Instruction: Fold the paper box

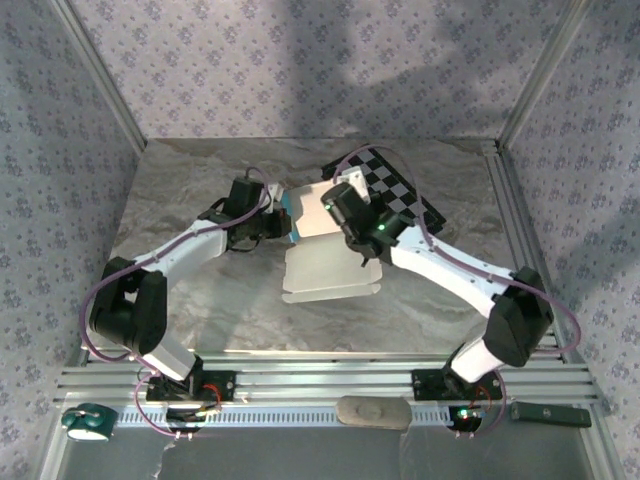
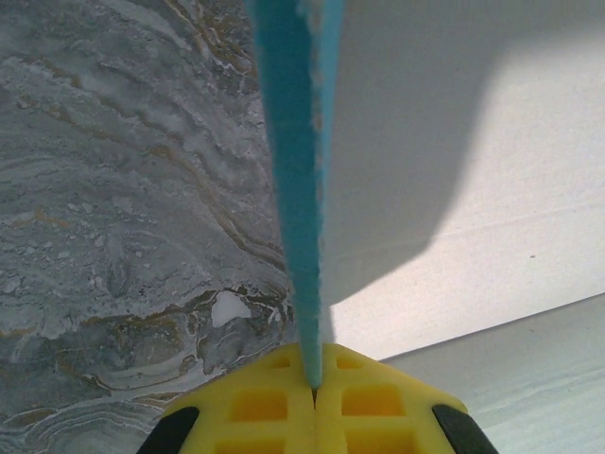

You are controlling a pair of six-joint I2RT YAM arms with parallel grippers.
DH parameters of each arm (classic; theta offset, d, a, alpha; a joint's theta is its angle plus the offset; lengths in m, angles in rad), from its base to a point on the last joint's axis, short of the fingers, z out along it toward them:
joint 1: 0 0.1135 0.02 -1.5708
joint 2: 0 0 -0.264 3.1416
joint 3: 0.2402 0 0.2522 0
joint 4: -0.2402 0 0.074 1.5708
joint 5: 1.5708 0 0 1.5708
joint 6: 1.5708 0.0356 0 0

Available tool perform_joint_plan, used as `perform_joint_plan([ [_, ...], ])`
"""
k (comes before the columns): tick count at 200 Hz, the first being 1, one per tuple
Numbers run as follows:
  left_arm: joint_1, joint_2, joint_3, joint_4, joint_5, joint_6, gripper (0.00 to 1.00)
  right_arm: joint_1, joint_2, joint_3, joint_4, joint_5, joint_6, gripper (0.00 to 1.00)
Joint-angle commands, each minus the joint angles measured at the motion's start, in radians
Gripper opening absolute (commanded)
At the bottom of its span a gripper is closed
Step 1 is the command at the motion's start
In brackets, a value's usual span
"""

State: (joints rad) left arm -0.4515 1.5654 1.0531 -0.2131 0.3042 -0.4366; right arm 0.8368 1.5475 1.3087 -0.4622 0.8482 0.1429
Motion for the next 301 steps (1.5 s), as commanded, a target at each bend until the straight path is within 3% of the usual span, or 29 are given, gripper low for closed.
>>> perform_joint_plan([
  [1,-0.01,-0.007,0.049,-0.023,-0.022,-0.023,0.0,0.053,0.073,0.099,-0.087,0.287,0.079,0.0],
  [46,-0.011,-0.011,0.053,-0.033,-0.022,-0.021,0.0,0.09,0.189,0.218,-0.322,0.501,0.283,0.0],
  [124,-0.009,-0.007,0.053,-0.023,0.002,-0.044,0.0,0.101,0.26,0.264,-0.388,0.56,0.333,0.0],
  [147,-0.01,-0.008,0.051,-0.019,0.006,-0.055,0.0,0.114,0.307,0.316,-0.489,0.615,0.409,0.0],
  [171,-0.009,-0.013,0.052,-0.019,0.018,-0.061,0.0,0.117,0.384,0.433,-0.784,0.675,0.667,0.0],
  [197,-0.009,-0.016,0.056,-0.029,0.02,-0.056,0.0,0.111,0.513,0.631,-1.33,0.732,1.185,0.0],
  [301,-0.003,-0.031,0.051,-0.027,0.024,-0.051,0.0,0.085,0.526,0.604,-1.34,0.721,1.165,0.0],
])
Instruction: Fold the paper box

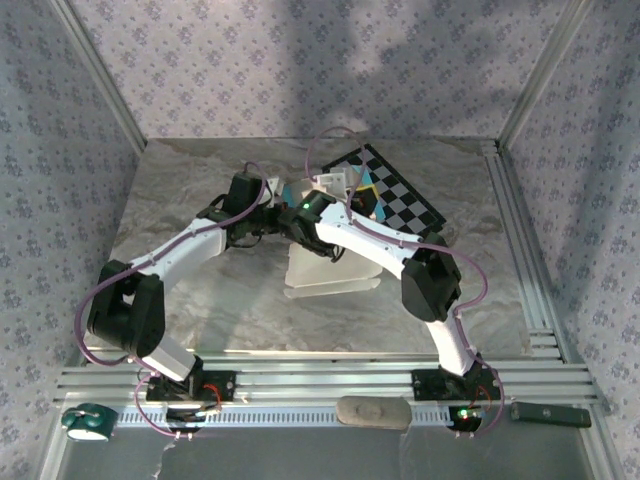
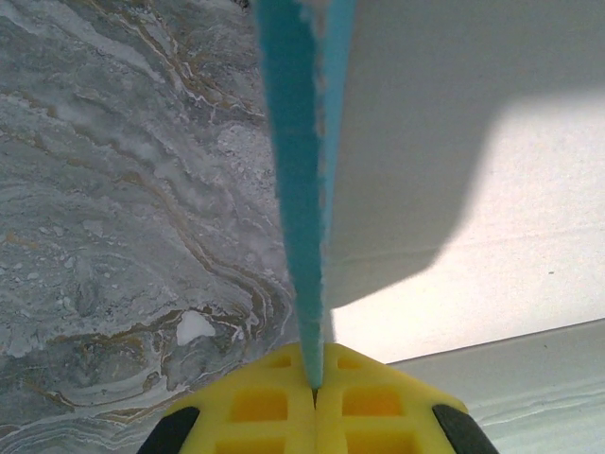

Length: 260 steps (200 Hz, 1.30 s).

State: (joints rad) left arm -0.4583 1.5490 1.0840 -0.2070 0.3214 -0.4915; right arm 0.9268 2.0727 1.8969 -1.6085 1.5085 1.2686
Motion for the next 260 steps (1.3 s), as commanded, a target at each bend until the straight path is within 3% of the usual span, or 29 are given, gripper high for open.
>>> perform_joint_plan([
  [1,0.004,-0.015,0.021,-0.033,0.008,0.004,0.0,-0.003,0.001,0.016,-0.194,0.06,0.039,0.0],
  [8,0.005,-0.012,0.021,-0.035,0.004,0.005,0.0,0.007,0.001,0.016,-0.194,0.064,0.038,0.04],
  [29,0.013,0.0,0.014,-0.03,0.002,0.004,0.0,0.039,0.001,0.03,-0.192,0.069,0.026,0.49],
  [40,0.02,0.007,0.012,-0.026,0.003,0.001,0.0,0.051,-0.005,0.036,-0.192,0.055,0.026,0.6],
  [75,0.04,0.013,0.007,-0.019,-0.005,-0.002,0.0,0.092,-0.055,0.032,-0.184,0.012,0.014,0.74],
  [91,0.051,0.027,0.014,-0.019,-0.015,0.005,0.0,0.133,-0.092,0.031,-0.101,-0.028,-0.097,0.75],
  [103,0.058,0.034,0.014,-0.016,-0.025,0.009,0.0,0.154,-0.177,-0.067,0.2,-0.139,-0.434,0.78],
  [108,0.061,0.037,0.015,-0.014,-0.031,0.012,0.0,0.159,-0.252,-0.17,0.453,-0.221,-0.629,0.8],
  [114,0.065,0.04,0.014,-0.01,-0.033,0.015,0.0,0.154,-0.365,-0.321,0.767,-0.35,-0.856,0.95],
  [120,0.071,0.044,0.011,-0.006,-0.035,0.019,0.0,0.144,-0.459,-0.435,0.953,-0.436,-0.933,0.98],
  [128,0.079,0.044,0.008,-0.003,-0.04,0.026,0.0,0.116,-0.551,-0.484,1.0,-0.506,-0.923,0.99],
  [145,0.1,0.041,-0.012,0.017,-0.028,0.036,0.0,0.089,-0.598,-0.429,0.874,-0.546,-0.895,0.99],
  [168,0.114,0.03,-0.028,0.033,-0.005,0.063,0.0,-0.035,-0.707,-0.495,0.972,-0.872,-0.97,0.97],
  [180,0.123,0.022,-0.029,0.026,0.021,0.079,0.0,-0.175,-0.79,-0.564,1.057,-1.134,-0.985,0.96],
  [194,0.132,0.009,-0.035,0.018,0.049,0.104,0.0,-0.405,-0.836,-0.614,1.119,-1.563,-1.012,0.94],
  [203,0.14,0.004,-0.036,0.011,0.073,0.119,0.0,-0.519,-0.856,-0.642,1.151,-1.76,-1.033,0.94],
  [231,0.152,0.003,-0.028,-0.009,0.142,0.18,0.0,-0.843,-0.788,-0.676,1.242,-2.407,-1.018,0.9],
  [242,0.156,0.005,-0.024,-0.015,0.166,0.204,0.0,-0.89,-0.736,-0.683,1.269,-2.51,-1.008,0.89],
  [260,0.168,0.008,-0.02,-0.015,0.225,0.228,0.0,-0.887,-0.659,-0.695,1.343,-2.544,-0.977,0.84],
])
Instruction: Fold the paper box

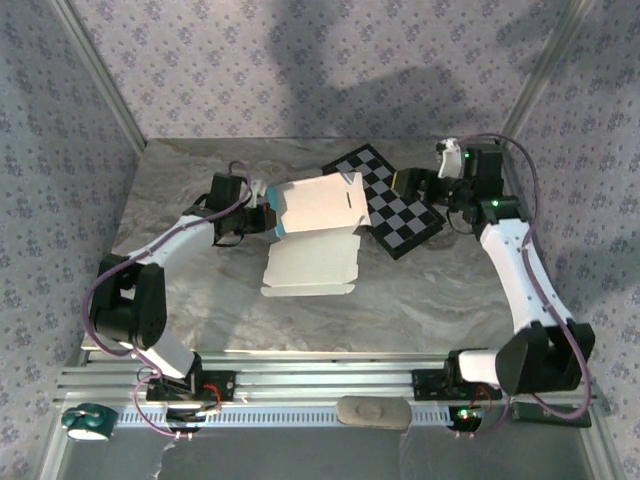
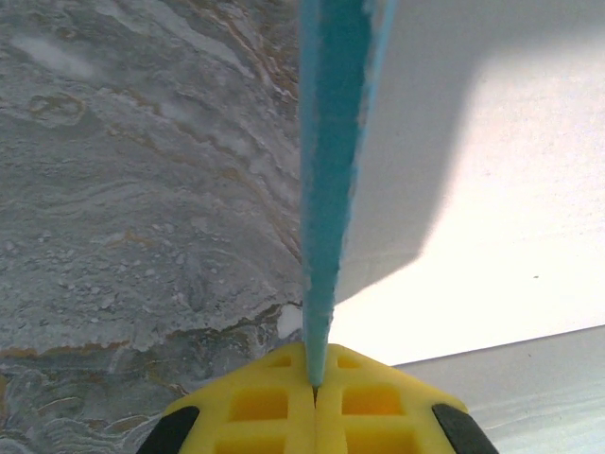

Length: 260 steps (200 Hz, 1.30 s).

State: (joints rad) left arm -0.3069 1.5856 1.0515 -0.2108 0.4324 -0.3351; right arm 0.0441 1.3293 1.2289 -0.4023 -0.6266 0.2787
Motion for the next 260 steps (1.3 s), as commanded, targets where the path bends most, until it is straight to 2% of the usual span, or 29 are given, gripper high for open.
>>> perform_joint_plan([
  [1,0.017,-0.028,0.013,-0.011,0.121,0.073,0.0,-0.001,0.088,-0.027,0.144,-0.413,0.016,0.84],
  [19,0.031,-0.026,0.014,0.001,0.2,0.082,0.0,0.022,0.135,-0.098,0.261,-0.474,0.058,0.83],
  [41,0.032,-0.018,0.025,-0.004,0.241,0.092,0.0,0.067,0.149,-0.104,0.232,-0.475,0.002,0.78],
  [53,0.034,-0.011,0.025,0.002,0.25,0.091,0.0,0.065,0.156,-0.122,0.279,-0.509,0.036,0.75],
  [65,0.035,0.001,0.031,-0.003,0.25,0.092,0.0,0.067,0.147,-0.143,0.339,-0.538,0.075,0.75],
  [95,0.035,0.014,0.036,-0.006,0.247,0.091,0.0,0.105,0.124,-0.132,0.301,-0.536,0.042,0.75],
  [133,0.035,0.013,0.047,-0.021,0.223,0.086,0.0,0.123,0.142,-0.137,0.319,-0.535,0.059,0.67],
  [260,0.02,0.008,0.049,-0.041,0.151,0.073,0.0,0.179,0.128,-0.113,0.256,-0.453,0.031,0.71],
])
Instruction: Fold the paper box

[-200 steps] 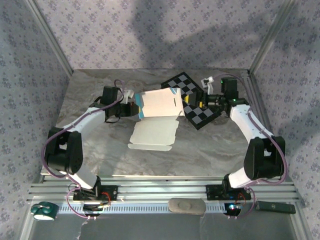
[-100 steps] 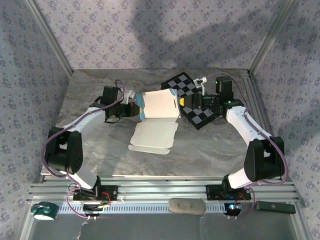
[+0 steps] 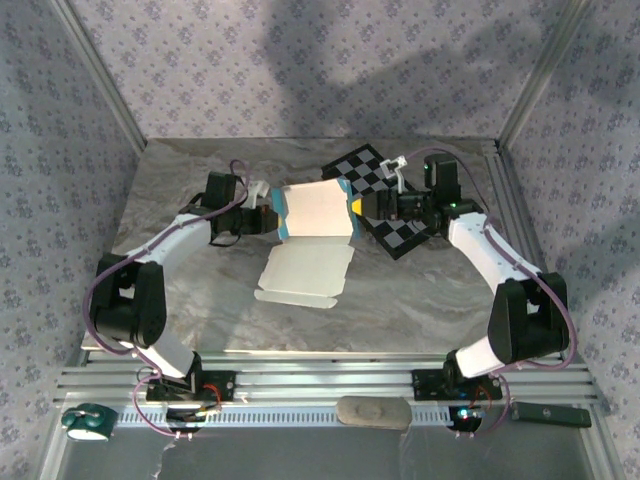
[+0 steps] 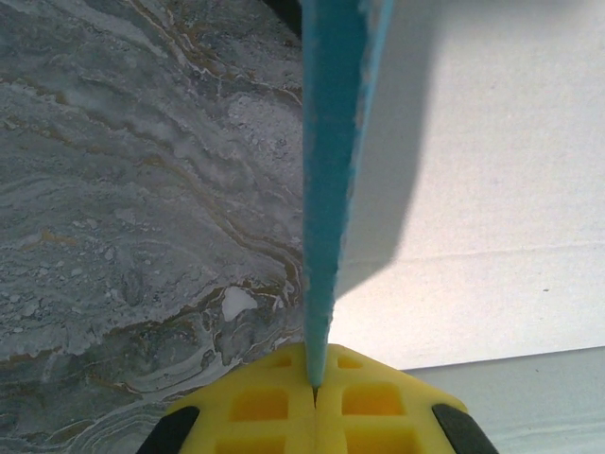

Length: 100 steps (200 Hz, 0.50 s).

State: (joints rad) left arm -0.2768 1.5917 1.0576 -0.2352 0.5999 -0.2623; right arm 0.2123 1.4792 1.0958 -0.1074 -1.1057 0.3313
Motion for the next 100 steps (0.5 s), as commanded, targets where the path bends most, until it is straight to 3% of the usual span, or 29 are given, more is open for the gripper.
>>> perform_joint_plan([
  [1,-0.01,0.001,0.043,-0.016,-0.018,0.001,0.0,0.011,-0.022,0.021,-0.039,0.027,-0.023,0.71],
  [100,-0.028,0.002,0.054,-0.031,-0.032,0.008,0.0,0.052,-0.008,0.055,-0.123,0.217,-0.078,0.64],
])
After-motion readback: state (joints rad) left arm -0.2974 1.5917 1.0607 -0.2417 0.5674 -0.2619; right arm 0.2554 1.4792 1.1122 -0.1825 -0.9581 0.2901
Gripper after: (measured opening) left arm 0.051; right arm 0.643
